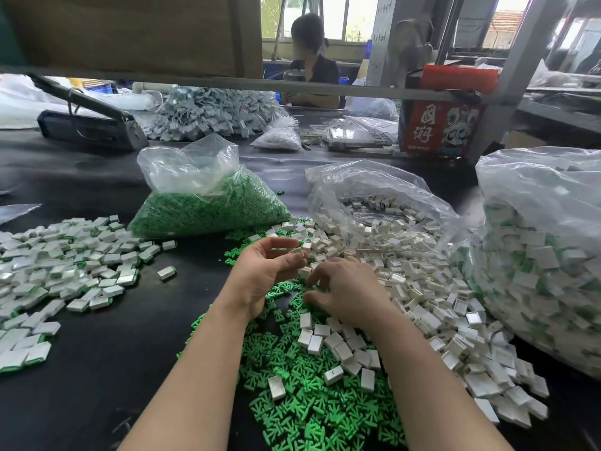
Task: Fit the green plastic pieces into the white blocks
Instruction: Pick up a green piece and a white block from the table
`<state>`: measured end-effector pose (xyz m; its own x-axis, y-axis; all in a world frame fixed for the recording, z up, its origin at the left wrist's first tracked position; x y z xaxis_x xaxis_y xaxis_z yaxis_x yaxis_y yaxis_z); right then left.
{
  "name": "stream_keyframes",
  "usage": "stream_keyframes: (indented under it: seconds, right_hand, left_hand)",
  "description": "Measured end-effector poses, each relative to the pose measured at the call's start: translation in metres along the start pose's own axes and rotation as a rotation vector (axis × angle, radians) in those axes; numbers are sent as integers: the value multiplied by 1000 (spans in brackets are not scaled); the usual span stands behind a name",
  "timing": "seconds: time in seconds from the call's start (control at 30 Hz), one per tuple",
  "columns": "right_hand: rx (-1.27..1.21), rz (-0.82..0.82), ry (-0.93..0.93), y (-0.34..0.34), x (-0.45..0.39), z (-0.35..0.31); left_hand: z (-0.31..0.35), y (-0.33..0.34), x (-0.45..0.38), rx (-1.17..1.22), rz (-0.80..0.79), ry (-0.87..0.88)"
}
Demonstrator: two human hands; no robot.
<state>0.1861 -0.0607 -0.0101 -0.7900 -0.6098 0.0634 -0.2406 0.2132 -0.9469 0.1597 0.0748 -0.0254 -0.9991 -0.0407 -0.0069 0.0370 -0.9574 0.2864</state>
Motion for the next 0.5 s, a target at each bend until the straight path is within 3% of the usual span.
stream_keyframes:
  seconds: [0.23,0.4,0.5]
  right_hand:
    - [-92,77,-35,-3,0,-5]
    - [-841,207,-69,-13,6,15]
    - [-1151,309,-107,-20,11,22]
  left_hand:
    - [-2,10,0,205,-132,12]
    - [-3,9,-1,292,-141,44]
    - [-3,9,-1,272,-125,44]
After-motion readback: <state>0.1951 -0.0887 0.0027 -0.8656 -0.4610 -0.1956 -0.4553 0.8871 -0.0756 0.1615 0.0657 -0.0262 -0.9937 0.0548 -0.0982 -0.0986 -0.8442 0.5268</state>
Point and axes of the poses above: each hand's wrist, its own x-axis away from the middle knuckle, its own y-axis out of the palm, z = x × y, the point moved 8 cm from there along -x, towards the middle knuckle, and after that the axes turned 11 degrees about -z, right-handed, at the moved point
